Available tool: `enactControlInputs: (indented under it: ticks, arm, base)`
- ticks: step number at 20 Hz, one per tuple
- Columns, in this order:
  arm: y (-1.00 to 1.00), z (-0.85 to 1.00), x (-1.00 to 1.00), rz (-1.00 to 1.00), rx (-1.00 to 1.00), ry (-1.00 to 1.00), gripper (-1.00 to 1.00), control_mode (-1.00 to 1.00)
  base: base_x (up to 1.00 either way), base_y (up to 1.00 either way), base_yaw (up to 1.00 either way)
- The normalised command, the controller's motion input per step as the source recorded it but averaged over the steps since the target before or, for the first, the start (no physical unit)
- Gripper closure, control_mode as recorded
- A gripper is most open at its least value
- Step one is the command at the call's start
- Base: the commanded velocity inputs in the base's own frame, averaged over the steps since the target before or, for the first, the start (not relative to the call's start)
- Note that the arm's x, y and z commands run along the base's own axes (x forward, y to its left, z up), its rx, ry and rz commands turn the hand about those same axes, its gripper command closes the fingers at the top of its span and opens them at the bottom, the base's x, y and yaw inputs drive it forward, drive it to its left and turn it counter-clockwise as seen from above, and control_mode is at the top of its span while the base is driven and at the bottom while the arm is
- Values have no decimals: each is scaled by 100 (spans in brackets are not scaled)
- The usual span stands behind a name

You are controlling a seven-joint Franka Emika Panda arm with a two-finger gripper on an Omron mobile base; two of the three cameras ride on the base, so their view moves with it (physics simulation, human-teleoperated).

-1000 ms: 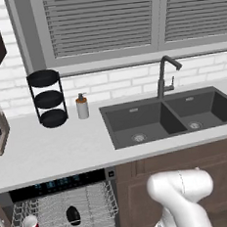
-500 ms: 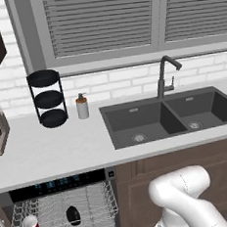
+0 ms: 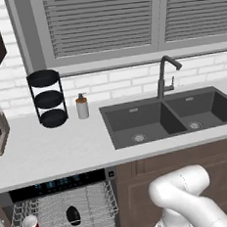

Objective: Pick up the cup and bowl from the counter, place them in the dishwasher, and close the dishwasher door.

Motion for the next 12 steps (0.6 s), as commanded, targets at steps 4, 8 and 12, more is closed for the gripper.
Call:
enactControlInputs:
  ticks: [4,8,12]
  arm:
    - [6,2,3,-1,20,-1,-100,-100]
    - [43,0,0,0,2,-1,-100,-100]
    - [47,-6,0,0,2,-3,-100,-100]
  base:
    - [0,0,0]
    - [0,0,0]
    - [0,0,0]
